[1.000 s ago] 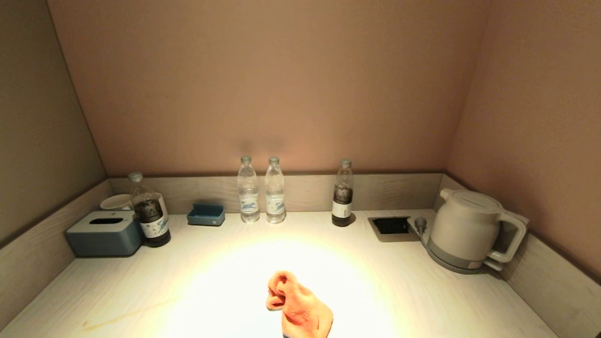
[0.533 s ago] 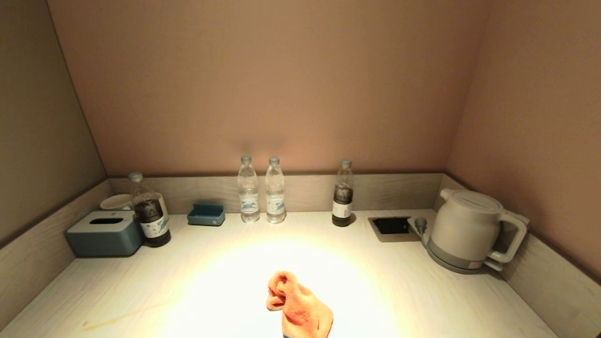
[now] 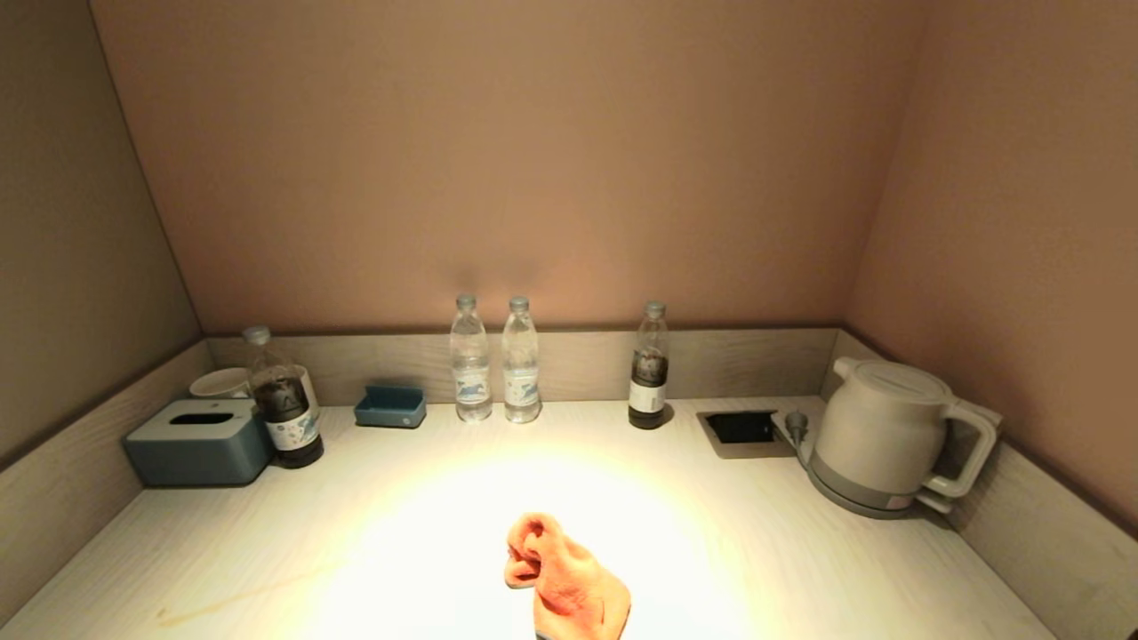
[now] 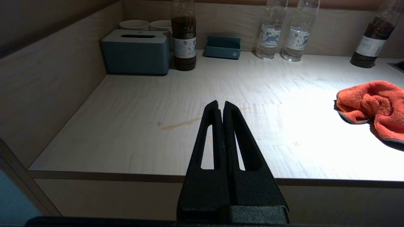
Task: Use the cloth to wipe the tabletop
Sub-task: Pick up the tablecloth
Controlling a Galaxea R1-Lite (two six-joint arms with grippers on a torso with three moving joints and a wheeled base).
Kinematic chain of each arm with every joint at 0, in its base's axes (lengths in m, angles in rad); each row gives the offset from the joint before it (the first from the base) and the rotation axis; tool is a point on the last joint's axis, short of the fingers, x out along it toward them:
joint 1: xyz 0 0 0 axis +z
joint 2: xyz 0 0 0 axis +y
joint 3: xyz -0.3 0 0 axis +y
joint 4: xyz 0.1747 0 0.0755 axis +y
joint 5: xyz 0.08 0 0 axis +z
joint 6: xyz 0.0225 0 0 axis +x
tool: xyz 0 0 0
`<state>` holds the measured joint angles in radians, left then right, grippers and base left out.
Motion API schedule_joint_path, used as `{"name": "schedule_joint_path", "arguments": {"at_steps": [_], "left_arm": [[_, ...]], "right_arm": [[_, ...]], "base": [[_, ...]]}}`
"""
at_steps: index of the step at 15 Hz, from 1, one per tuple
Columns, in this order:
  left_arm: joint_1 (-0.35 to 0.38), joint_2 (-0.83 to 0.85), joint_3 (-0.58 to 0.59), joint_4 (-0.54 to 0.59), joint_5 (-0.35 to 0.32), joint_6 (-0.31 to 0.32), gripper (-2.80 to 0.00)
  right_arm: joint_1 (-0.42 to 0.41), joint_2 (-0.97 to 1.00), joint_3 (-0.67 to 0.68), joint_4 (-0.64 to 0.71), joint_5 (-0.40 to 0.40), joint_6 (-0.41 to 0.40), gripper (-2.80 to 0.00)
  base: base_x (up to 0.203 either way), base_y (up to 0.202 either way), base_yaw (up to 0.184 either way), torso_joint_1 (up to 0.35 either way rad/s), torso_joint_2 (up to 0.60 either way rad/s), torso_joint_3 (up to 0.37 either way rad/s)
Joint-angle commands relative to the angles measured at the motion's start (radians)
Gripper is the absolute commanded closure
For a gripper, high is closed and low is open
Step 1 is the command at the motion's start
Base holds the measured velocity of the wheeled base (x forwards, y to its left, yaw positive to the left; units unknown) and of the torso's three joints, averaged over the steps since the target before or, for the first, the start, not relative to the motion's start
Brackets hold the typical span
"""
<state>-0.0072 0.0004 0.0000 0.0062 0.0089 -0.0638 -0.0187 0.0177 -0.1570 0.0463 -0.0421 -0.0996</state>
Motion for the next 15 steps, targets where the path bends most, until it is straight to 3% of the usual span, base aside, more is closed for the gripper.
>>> {"name": "schedule_joint_path", "arguments": {"at_steps": [1, 7, 12, 15], "left_arm": [[0.000, 0.000, 0.000, 0.000, 0.000, -0.001, 0.00], [0.000, 0.000, 0.000, 0.000, 0.000, -0.001, 0.00], [0.000, 0.000, 0.000, 0.000, 0.000, 0.000, 0.00], [0.000, 0.000, 0.000, 0.000, 0.000, 0.001, 0.00]], "right_arm": [[0.000, -0.017, 0.145, -0.269, 0.014, -0.004, 0.00], [0.000, -0.018, 0.157, -0.150, 0.020, 0.011, 0.00], [0.000, -0.018, 0.154, -0.037, 0.039, 0.092, 0.00], [0.000, -0.018, 0.157, -0.051, 0.034, 0.130, 0.00]], "base": [[0.000, 0.000, 0.000, 0.000, 0.00, 0.000], [0.000, 0.000, 0.000, 0.000, 0.00, 0.000], [0.000, 0.000, 0.000, 0.000, 0.00, 0.000], [0.000, 0.000, 0.000, 0.000, 0.00, 0.000]]}}
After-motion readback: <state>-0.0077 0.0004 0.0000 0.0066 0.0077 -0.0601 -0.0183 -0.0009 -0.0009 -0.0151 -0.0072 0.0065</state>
